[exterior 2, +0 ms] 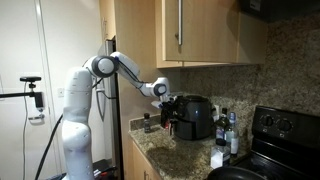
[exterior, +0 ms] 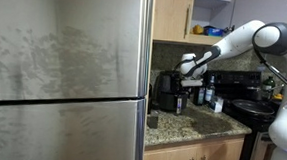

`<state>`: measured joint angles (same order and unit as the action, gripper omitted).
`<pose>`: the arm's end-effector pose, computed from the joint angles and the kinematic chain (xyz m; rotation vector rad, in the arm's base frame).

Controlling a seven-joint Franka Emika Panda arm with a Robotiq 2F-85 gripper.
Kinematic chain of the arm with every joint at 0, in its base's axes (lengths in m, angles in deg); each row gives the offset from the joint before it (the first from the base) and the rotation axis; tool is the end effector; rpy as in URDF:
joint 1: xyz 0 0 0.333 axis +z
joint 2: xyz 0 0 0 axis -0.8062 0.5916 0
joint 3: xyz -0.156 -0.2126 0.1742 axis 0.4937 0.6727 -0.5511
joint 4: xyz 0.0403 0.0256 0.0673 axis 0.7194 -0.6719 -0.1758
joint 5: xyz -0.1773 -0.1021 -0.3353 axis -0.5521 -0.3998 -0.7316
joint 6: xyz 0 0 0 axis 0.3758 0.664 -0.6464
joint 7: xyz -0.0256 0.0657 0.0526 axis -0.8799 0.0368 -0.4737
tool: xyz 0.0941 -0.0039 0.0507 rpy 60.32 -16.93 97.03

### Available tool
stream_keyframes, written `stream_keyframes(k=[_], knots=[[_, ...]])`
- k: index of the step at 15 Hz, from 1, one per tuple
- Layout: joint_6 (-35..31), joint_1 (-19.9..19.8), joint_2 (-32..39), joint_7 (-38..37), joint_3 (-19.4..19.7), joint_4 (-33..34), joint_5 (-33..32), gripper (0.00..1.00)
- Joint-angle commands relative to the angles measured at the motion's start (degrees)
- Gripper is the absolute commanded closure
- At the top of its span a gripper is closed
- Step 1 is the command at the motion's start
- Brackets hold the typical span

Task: Close the air fryer

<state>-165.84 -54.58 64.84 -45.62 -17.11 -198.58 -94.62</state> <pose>0.5870 0.0375 0.3854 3.0413 -0.3499 0.1895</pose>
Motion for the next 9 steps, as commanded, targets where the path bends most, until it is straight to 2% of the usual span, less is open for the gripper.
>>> stream_keyframes(k=[1,3,9], knots=[[0.1,1.8,0.4,0.3,1.9,0.4,0.5,0.00],[-3.2,2.8,4.0,-4.3,3.4,1.9,-5.7,0.00],[-12.2,6.2,11.4,-7.8,6.2,2.9,-7.6,0.00]])
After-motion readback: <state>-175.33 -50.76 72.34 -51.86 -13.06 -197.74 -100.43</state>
